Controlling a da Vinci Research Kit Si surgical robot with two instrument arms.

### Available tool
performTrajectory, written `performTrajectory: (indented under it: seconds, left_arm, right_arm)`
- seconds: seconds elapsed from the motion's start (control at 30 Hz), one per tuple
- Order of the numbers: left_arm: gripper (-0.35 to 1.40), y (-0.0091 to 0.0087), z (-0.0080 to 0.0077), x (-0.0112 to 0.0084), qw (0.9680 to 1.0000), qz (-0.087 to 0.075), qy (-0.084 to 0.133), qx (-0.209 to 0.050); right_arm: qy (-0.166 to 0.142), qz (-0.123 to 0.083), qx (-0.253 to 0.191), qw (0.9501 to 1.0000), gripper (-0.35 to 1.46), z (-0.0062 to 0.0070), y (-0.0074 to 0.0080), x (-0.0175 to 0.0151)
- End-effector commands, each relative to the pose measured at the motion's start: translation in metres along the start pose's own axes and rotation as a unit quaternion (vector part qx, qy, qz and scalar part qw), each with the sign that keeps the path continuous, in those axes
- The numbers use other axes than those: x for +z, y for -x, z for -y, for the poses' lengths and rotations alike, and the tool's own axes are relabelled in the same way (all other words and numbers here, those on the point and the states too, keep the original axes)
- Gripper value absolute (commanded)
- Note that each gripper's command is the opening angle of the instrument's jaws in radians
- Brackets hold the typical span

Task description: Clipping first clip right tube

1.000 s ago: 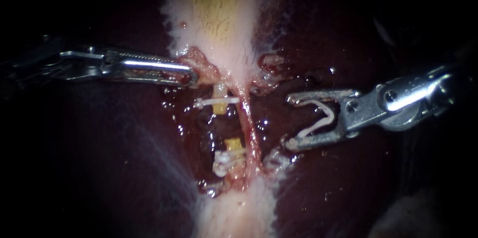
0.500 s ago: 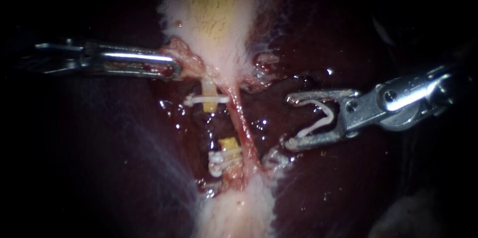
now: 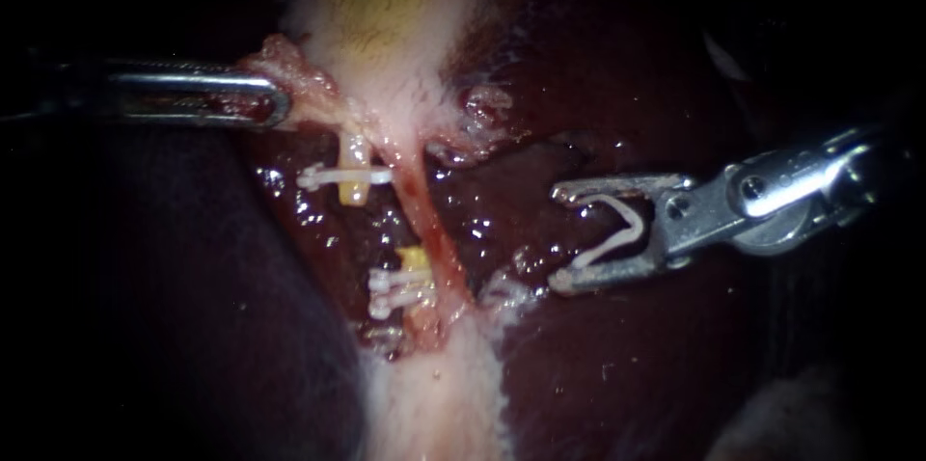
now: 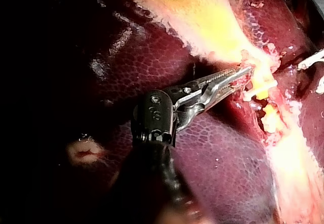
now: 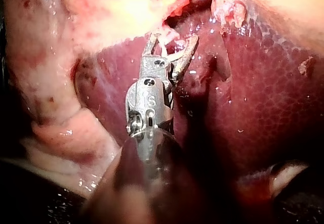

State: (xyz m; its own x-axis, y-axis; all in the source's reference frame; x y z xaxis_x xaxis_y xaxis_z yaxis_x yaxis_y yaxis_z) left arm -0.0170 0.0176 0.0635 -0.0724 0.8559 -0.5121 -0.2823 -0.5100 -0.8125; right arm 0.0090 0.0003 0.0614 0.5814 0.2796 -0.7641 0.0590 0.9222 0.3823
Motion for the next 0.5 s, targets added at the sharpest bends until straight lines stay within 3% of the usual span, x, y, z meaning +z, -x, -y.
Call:
performTrajectory:
  seconds: [0.03,0.3,0.5]
  left_arm:
    - [-0.35,0.0001,0.0001,0.0001,1.0,0.0,-0.001,0.001]
    - [-0.35,0.0001,0.0003,0.0002,1.0,0.0,-0.001,0.001]
    - [-0.35,0.0001,0.0003,0.0002,1.0,0.0,-0.001,0.001]
  right_arm:
    - [0.001,0.0,0.008,1.0,0.48,0.0001,-0.0001,0.0005]
    - [-0.007,-0.004,0.047,0.9989,0.47,0.0002,-0.0008,0.0042]
    - [-0.02,-0.008,0.067,0.9975,0.47,0.0004,-0.0005,0.0078]
